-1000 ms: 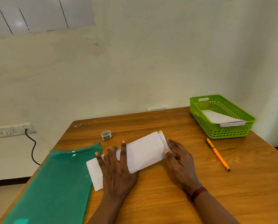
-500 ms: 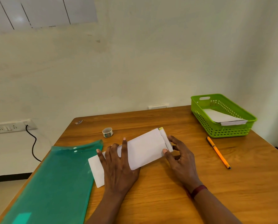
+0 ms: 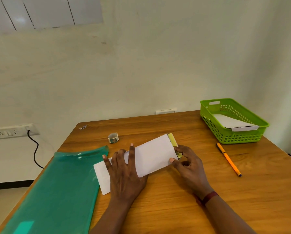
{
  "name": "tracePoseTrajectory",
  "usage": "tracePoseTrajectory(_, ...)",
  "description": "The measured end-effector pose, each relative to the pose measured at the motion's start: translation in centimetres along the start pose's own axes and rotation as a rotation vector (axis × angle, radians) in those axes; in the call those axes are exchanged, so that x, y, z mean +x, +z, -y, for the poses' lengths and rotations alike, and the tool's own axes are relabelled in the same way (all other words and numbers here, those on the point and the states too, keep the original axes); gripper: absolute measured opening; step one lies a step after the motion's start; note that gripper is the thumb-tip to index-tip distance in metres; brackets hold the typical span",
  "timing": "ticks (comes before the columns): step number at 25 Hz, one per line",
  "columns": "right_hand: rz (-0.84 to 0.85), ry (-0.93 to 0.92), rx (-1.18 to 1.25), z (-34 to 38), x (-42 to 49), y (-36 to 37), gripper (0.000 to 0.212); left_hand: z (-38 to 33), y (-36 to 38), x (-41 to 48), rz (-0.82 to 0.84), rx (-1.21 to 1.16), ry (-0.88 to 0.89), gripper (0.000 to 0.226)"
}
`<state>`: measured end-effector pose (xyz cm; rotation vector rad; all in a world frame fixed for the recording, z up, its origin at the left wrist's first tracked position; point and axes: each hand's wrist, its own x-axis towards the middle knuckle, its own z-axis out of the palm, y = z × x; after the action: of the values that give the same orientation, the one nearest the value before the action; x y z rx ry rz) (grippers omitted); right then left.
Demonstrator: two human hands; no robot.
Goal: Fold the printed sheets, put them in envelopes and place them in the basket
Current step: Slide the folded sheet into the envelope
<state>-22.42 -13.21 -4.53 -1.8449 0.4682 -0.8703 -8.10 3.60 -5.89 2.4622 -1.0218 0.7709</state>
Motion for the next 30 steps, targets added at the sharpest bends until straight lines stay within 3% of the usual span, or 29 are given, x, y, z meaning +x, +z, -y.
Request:
tracePoseTrajectory(7,0.215,0.111,0.077,-0.3,0.8,-0.7,0.034,0.0,0.2,0.1,0.027,-0.002,0.028,0.113)
tracePoseTrajectory(12,0.071,0.078,0.179,0.8,0.7,-0.9,0.027,-1.4,-0.6,0.4,0.017,-0.048,-0.012,0.111)
tracePoseTrajectory(16,-0.145,0.064,0.421,4.8,1.9,-1.0,0.06,-3.7,-1.6,2.6,-0.038,-0.137,-0.158,0.114)
tracePoseTrajectory(19,-0.188,-0.001,0.428,7.9,3.7,-1.3,0.089,-5.3,-2.7,4.1,0.038,-0.251,-0.278,0.122)
tracePoseTrajectory(21,-0.169,-0.032,0.412,9.2,4.7,-1.4,0.093,-5.9,-3.6,4.7,0.15,-0.327,-0.313,0.132)
tracePoseTrajectory(23,-0.14,-0.061,0.37,10.1,5.3,-1.8,0.084,-6.3,-5.0,5.2,0.238,-0.487,-0.314,0.136)
tracePoseTrajectory(24,-0.124,-0.08,0.339,10.5,5.6,-2.1,0.076,-6.3,-5.9,5.6,0.259,-0.617,-0.325,0.127)
tracePoseTrajectory(28,-0.067,-0.161,0.237,11.3,5.9,-2.8,0.056,-5.5,-9.7,8.0,0.27,-1.143,-0.481,0.049)
tracePoseTrajectory(30,-0.054,-0.184,0.223,11.8,5.7,-2.7,0.05,-5.0,-11.1,9.2,0.274,-1.242,-0.495,0.036)
